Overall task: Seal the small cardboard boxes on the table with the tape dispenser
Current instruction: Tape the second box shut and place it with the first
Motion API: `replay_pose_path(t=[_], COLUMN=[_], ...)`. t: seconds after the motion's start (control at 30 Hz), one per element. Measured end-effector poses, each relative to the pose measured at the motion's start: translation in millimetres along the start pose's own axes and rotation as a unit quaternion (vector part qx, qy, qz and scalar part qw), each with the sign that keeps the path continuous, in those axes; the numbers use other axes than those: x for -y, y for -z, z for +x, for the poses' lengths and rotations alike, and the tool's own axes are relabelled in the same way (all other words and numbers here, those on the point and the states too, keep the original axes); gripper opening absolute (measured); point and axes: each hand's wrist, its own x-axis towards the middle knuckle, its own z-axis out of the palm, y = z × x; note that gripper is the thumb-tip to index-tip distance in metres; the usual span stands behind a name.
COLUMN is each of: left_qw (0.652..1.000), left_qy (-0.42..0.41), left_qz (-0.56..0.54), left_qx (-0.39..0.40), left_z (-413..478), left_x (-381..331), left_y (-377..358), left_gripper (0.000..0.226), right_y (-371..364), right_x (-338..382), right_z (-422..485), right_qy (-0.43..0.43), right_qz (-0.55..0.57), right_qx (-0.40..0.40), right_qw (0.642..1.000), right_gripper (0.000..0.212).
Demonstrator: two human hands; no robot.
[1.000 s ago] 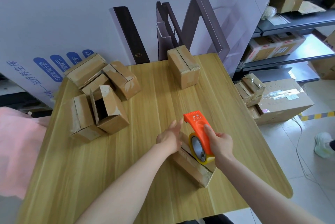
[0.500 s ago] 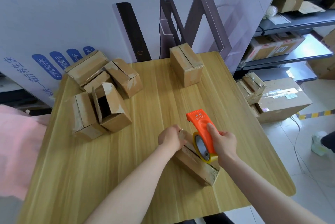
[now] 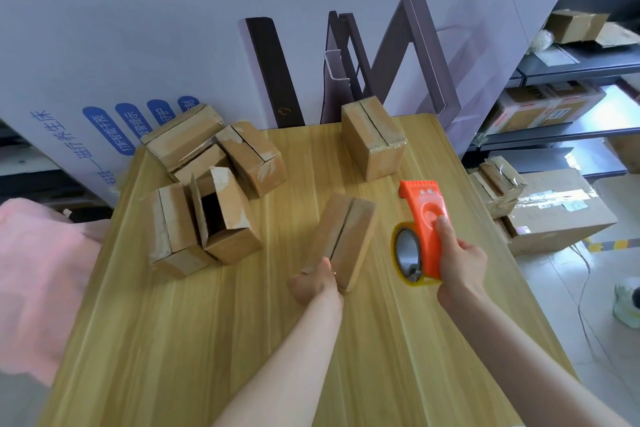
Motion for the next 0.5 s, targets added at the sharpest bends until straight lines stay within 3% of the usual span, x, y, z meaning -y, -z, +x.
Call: replay_pose_path(t=[0.07, 0.2, 0.5], left_qw=[0.995, 0.975, 0.979], left_qy=[0.068, 0.148, 0.132], left_qz=[-0.067, -0.130, -0.121], left_qx=[-0.010, 0.100, 0.096], left_z=[0.4, 6.2, 22.1], left_x=[-7.7, -34.2, -86.8], left_y=[-15.9, -54.2, -148.0], left_gripper=[0.051, 0.036, 0.031], right_y=[3.9, 6.5, -17.2], right_x=[-2.7, -8.3, -2.9], right_z=[6.2, 26.6, 104.1], right_qy=[-0.002, -0.009, -0.033], right_qz=[-0.008, -0.030, -0.047], right_qx=[-0.005, -0.009, 0.022], right_qw=[1.000, 0.999, 0.998], right_gripper=[0.043, 0.045, 0.047])
